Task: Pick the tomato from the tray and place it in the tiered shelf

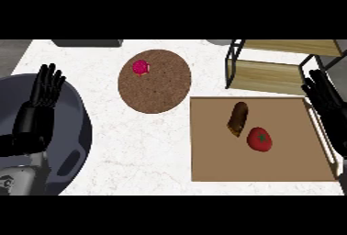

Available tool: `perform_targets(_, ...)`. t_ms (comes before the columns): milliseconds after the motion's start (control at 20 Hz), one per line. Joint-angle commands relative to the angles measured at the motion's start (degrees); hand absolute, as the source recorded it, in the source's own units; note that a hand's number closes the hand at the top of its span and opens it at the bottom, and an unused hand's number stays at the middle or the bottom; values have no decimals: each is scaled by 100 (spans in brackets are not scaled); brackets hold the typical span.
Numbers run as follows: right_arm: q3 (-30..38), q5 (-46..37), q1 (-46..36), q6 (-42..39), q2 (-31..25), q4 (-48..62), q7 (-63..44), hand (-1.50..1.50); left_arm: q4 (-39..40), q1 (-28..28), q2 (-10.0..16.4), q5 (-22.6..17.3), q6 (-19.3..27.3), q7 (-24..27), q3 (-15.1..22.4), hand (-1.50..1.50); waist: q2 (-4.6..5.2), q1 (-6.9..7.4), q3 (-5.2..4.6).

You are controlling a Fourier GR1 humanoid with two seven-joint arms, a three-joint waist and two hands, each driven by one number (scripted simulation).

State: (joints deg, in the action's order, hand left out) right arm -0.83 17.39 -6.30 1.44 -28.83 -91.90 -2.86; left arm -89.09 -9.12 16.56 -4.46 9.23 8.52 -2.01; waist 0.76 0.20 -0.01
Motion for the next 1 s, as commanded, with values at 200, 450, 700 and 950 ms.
perform_targets(200, 954, -146, 165, 1435, 263, 214, -468, -150, 364, -26, -26, 344, -245, -654, 575, 0, -63, -185, -2)
perform_targets(450, 1189, -1283, 1101, 2292, -214, 984, -254, 150, 63, 397, -15, 323, -259, -680, 650, 0, 174, -476, -93)
perform_targets(700, 1588, -1507, 1238, 4436, 1628, 984, 1040, -150, 134, 450, -293, 297, -283, -965, 979, 0, -41, -311, 7)
perform_targets(950, 1850, -612, 1628, 3755, 2477, 376, 2702, -150, 426, -88, -269, 318, -386, -1226, 911, 0, -80, -227, 9)
